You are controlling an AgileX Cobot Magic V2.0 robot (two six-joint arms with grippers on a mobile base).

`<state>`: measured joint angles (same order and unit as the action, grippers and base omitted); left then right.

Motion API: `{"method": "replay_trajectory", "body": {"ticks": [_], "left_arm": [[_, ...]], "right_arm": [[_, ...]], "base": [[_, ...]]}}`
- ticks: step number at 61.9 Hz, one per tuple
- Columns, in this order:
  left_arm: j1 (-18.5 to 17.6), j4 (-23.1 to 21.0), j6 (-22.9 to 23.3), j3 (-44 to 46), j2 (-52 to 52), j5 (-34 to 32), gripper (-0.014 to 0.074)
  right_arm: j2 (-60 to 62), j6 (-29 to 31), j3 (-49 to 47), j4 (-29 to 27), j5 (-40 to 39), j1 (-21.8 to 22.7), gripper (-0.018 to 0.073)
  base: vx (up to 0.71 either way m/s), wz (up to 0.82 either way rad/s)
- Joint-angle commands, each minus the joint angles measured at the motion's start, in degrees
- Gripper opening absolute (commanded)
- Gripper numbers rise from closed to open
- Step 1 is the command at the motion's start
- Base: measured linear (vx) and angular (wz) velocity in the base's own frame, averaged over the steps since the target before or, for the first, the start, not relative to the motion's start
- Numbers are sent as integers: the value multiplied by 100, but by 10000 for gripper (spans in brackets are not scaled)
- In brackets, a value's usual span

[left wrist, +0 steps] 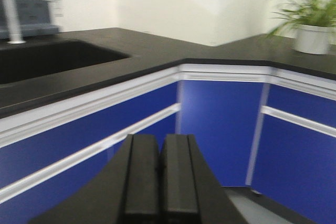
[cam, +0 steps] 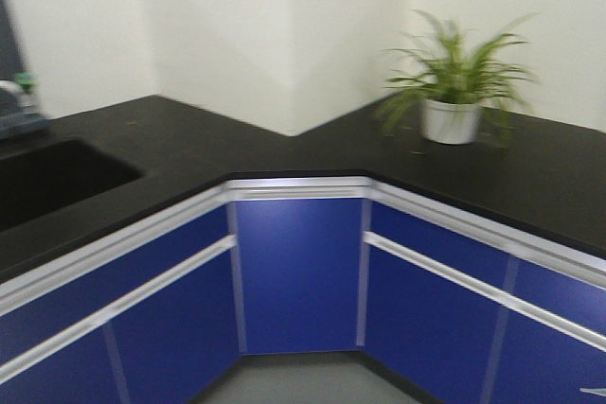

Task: Grab transparent chemical and place on left bench
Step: 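Drive the base to the bench with white bins, holding the dropper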

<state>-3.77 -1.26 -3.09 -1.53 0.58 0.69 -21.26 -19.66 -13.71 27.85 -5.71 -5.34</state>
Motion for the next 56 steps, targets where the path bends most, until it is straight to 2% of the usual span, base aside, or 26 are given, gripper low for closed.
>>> {"method": "replay_trajectory", "body": {"ticks": [1, 27, 56], "left_arm": [[-10, -4, 45, -93, 110, -449, -3], [-10, -4, 45, -93, 110, -449, -3], [-10, -4, 45, -93, 110, -449, -3]], "right_arm": [[-34, 7, -171, 44, -394, 32, -8], [-34, 7, -171, 44, -394, 32, -8], [-34, 7, -171, 44, -388, 32, -8]], "base": [[-4, 90], [4, 79], [18, 70]]}}
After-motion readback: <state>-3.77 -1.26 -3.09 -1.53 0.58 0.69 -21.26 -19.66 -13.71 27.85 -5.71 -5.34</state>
